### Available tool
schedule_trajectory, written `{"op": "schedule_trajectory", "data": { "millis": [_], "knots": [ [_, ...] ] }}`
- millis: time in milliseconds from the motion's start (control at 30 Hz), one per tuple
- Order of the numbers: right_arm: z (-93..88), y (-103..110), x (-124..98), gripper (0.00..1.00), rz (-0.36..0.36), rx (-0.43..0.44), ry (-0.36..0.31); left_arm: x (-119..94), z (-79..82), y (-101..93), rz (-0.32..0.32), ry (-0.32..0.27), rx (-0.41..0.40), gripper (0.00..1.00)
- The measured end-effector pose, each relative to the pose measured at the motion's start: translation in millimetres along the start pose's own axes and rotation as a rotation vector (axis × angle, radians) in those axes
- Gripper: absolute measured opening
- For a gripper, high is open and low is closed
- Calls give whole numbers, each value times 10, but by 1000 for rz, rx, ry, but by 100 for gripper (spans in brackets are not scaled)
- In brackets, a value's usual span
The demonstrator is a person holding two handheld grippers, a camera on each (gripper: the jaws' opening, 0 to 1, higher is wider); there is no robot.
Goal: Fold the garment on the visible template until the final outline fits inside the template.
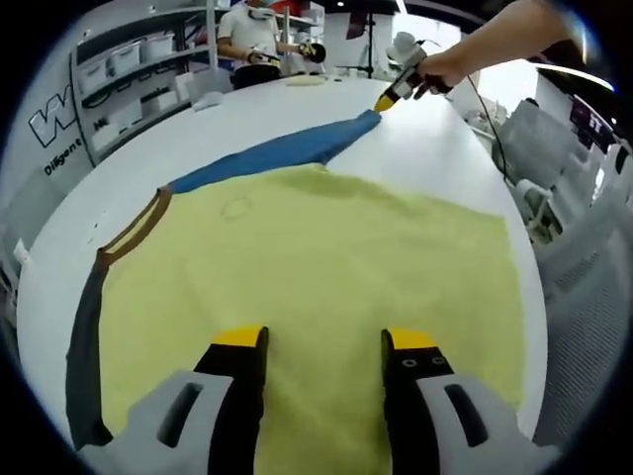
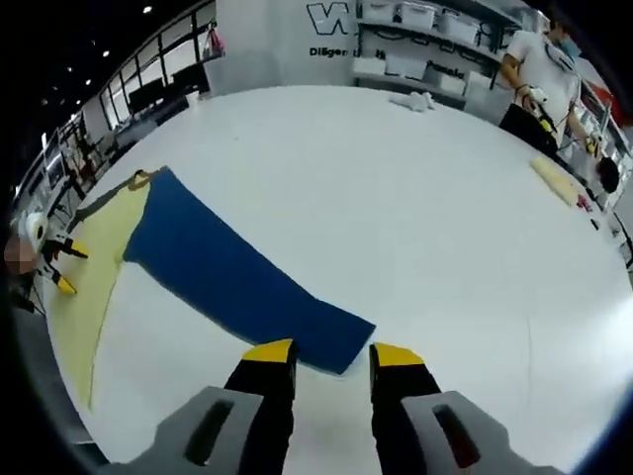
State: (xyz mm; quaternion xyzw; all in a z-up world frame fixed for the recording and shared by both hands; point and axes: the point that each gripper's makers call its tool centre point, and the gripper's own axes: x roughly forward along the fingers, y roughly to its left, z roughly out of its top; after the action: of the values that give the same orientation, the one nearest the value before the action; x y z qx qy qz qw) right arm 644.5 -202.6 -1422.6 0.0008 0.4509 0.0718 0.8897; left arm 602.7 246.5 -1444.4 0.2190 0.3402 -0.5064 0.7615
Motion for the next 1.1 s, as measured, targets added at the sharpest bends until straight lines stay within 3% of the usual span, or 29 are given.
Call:
{"op": "schedule_trajectory", "data": {
  "millis": [33, 233, 433, 533, 567, 700, 833, 1100],
  "knots": [
    [-10, -42, 7, 27, -12, -12, 7, 1, 0, 3, 0, -1, -1, 52],
    [-45, -53, 65, 27, 45, 115, -1, 0, 1, 4, 2, 1, -4, 52],
    [-115, 65, 74, 15, 135, 169, 30, 1, 4, 3, 3, 1, -3, 52],
    [-121, 66, 41, 5, 133, 147, 25, 1, 3, 5, 3, 2, -2, 51],
    [-105, 62, 16, 0, 136, 149, 16, 1, 3, 4, 3, 2, -2, 51],
    [-36, 167, -68, 0, 174, 130, -4, 1, 4, 1, 4, 2, -2, 51],
    [150, 247, -224, 0, 195, 112, -58, 0, 6, 3, 4, 3, -2, 51],
    [380, 413, -528, 0, 192, 69, -88, -1, 5, 4, 4, 4, 0, 51]
  ]
}}
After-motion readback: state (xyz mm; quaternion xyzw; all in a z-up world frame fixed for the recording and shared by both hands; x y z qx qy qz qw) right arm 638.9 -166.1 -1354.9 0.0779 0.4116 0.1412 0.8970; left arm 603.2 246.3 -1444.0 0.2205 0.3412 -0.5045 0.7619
